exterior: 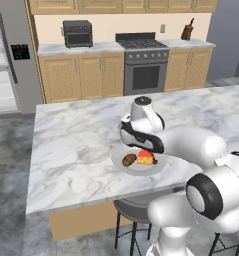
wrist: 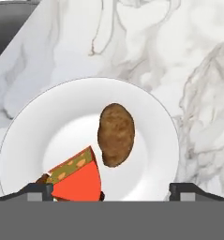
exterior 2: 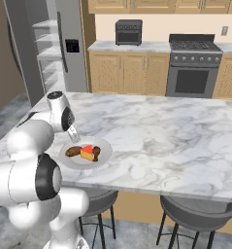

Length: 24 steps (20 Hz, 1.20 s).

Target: Take the cheese, chicken drumstick, and potato from the fridge and place them on the plate on the dining counter to create an appetizer plate.

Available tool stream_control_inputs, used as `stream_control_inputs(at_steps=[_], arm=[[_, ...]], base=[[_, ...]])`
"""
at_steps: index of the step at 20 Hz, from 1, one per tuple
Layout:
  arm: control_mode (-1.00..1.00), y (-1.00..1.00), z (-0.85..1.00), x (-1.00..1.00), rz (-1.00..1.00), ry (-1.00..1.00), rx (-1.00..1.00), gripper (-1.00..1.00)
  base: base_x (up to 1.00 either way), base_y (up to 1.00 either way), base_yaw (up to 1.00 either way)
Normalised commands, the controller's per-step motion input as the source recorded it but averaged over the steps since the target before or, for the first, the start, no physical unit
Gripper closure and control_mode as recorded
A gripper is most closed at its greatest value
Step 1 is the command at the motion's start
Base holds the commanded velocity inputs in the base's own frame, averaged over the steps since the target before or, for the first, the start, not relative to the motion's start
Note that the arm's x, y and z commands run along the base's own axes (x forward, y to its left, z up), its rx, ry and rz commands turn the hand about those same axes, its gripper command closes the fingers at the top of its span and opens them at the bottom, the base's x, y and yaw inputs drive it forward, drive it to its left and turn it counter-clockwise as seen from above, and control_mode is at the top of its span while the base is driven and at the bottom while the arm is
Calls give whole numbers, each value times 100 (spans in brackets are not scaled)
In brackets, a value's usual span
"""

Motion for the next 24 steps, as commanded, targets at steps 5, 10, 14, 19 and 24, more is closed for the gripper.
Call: stream_control_inputs(at_steps=[5,10,14,19,24], arm=[[-100,-31,67,-93,-7,-3,0,-100],[-100,-26,67,-100,-8,-14,1,-100],[-100,-6,78,-99,-4,-30,0,-100],[-100,1,67,-81,0,-36,-1,-100],[-100,15,56,-63,0,-29,-5,-100]], base=[[0,0,0],[0,0,0],[0,0,0],[0,0,0],[0,0,0]])
